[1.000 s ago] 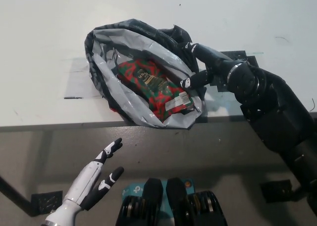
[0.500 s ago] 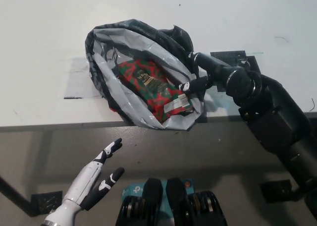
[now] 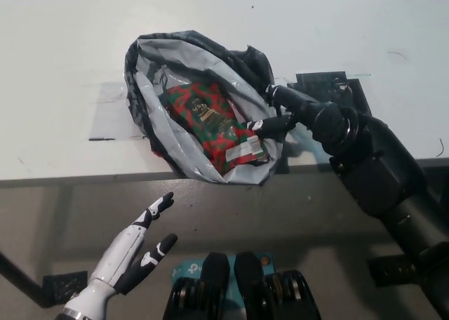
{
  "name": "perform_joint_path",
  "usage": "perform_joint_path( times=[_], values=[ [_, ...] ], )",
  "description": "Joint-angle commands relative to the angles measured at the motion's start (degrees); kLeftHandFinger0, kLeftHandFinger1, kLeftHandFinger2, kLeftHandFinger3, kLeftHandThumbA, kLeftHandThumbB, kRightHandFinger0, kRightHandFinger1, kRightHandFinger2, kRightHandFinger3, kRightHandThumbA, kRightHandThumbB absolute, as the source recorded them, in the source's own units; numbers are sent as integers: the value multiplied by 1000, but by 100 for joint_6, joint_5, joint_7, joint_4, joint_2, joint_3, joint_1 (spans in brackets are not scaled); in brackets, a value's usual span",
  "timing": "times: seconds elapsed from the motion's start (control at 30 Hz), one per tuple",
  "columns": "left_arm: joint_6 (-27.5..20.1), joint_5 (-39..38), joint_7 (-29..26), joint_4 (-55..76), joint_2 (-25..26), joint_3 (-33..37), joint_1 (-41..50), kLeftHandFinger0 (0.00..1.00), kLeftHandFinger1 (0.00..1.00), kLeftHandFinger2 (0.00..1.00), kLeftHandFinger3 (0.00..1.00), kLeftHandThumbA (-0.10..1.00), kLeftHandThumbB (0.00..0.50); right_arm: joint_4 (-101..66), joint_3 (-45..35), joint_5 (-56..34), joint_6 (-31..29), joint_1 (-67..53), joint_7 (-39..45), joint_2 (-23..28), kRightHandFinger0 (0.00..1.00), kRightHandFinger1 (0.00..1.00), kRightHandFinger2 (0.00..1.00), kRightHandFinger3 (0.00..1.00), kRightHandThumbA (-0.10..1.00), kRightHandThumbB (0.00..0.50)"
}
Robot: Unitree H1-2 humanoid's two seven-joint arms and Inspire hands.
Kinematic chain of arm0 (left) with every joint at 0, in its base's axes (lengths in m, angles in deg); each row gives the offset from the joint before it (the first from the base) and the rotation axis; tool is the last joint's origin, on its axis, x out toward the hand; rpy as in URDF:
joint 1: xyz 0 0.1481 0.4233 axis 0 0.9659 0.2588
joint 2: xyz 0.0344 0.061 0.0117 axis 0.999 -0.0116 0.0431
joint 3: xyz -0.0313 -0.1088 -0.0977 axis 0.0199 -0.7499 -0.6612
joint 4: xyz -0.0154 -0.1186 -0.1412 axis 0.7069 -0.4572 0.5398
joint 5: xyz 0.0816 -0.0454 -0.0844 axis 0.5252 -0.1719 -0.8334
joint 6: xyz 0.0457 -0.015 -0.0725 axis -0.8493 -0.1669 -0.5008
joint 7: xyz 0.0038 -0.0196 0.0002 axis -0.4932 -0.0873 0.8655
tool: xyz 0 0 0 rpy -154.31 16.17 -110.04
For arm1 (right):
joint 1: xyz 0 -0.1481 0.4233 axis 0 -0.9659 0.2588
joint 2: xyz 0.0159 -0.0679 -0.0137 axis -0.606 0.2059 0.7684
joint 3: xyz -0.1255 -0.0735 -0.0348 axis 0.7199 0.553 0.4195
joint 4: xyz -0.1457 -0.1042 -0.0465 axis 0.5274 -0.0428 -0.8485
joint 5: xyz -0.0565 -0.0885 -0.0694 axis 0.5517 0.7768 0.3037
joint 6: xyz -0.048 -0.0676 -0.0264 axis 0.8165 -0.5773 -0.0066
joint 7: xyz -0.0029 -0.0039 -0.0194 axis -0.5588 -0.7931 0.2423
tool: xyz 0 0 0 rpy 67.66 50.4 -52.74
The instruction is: The robot uses its right hand to pick up a bag of coffee beans and puts it in the black plastic bag, then the robot grabs the top of the bag and lifts it.
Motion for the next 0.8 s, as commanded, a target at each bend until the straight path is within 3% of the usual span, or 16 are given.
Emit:
perform_joint_path(
  times=[0.0,0.07,0.17,0.3,0.63,0.77],
  values=[
    [-17,21,53,72,90,-8,-110,1000,1000,1000,1000,995,174,-9,-460,-1,-465,270,-1138,-254,94,213,303,389,239,236],
    [-20,16,51,76,86,-7,-105,1000,1000,1000,1000,996,176,-85,-602,-68,-518,240,-1251,-287,1,133,284,358,190,191],
    [-19,-19,68,73,90,-11,-116,1000,1000,1000,1000,996,175,-175,-763,-99,-585,220,-1340,-314,0,177,342,351,169,164],
    [-36,8,46,46,84,-9,-138,1000,1000,1000,1000,996,178,-313,-869,-116,-662,194,-1322,-292,32,258,421,309,188,157],
    [-40,16,54,10,94,-2,-201,1000,1000,1000,1000,1000,173,-612,-912,-135,-521,195,-1186,-263,7,285,452,223,198,150],
    [-110,73,19,-44,113,1,-249,1000,1000,1000,1000,1000,171,-724,-1090,-432,-294,265,-949,-330,109,456,617,253,160,139]
  ],
)
